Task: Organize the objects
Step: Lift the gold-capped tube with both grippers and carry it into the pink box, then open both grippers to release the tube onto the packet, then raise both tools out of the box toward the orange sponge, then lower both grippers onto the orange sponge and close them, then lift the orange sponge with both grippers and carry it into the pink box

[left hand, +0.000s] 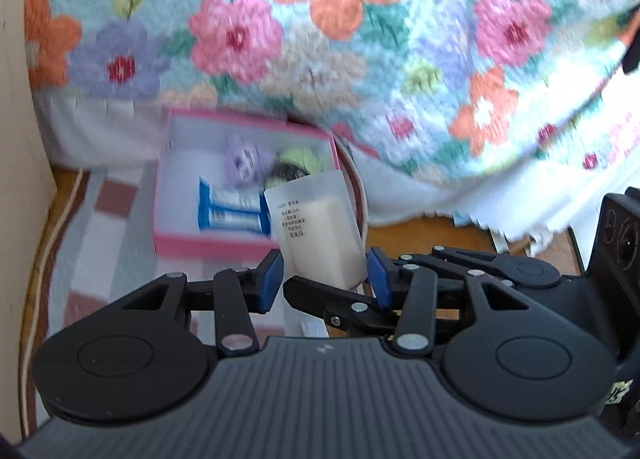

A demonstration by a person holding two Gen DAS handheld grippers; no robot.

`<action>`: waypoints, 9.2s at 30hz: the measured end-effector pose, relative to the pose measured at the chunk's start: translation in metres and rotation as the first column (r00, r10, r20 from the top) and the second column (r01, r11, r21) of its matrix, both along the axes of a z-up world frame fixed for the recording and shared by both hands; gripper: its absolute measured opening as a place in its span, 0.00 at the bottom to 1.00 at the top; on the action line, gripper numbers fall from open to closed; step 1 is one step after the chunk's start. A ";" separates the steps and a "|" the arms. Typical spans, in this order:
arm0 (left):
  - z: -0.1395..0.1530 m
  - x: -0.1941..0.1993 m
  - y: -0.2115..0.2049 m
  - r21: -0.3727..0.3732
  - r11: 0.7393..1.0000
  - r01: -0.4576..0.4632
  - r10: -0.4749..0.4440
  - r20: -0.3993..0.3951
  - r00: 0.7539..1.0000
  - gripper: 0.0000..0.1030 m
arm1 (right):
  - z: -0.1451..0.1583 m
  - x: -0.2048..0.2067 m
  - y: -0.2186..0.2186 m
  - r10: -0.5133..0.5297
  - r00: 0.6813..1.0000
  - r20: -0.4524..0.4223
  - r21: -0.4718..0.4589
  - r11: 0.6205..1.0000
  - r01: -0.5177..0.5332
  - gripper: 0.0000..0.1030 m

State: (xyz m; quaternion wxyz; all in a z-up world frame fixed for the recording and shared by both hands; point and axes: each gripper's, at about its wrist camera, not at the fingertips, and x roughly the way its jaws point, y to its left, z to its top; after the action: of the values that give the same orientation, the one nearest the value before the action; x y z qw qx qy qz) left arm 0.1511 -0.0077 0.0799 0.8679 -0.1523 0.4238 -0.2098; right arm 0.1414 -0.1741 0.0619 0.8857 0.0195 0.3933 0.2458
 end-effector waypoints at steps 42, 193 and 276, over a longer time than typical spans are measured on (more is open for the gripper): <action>-0.236 0.279 -0.020 0.092 0.992 -0.089 0.111 -0.273 0.955 0.42 | -0.225 0.282 0.007 -0.120 0.929 -0.350 0.018 0.991 0.134 0.44; -0.265 -0.018 0.016 0.025 0.979 0.204 -0.193 -0.240 0.951 0.27 | -0.245 -0.039 0.013 0.068 0.994 -0.083 -0.174 0.981 -0.082 0.37; -0.046 0.054 -0.035 0.071 0.987 0.144 -0.142 -0.037 0.989 0.18 | -0.049 0.048 -0.018 0.104 0.985 0.141 -0.265 0.962 -0.063 0.36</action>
State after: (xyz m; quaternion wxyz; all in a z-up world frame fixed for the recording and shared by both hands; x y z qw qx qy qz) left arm 0.2056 -0.0422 0.0338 0.8488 -0.0926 0.4548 -0.2534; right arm 0.1889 -0.1918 0.0124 0.8972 -0.1323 0.3531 0.2301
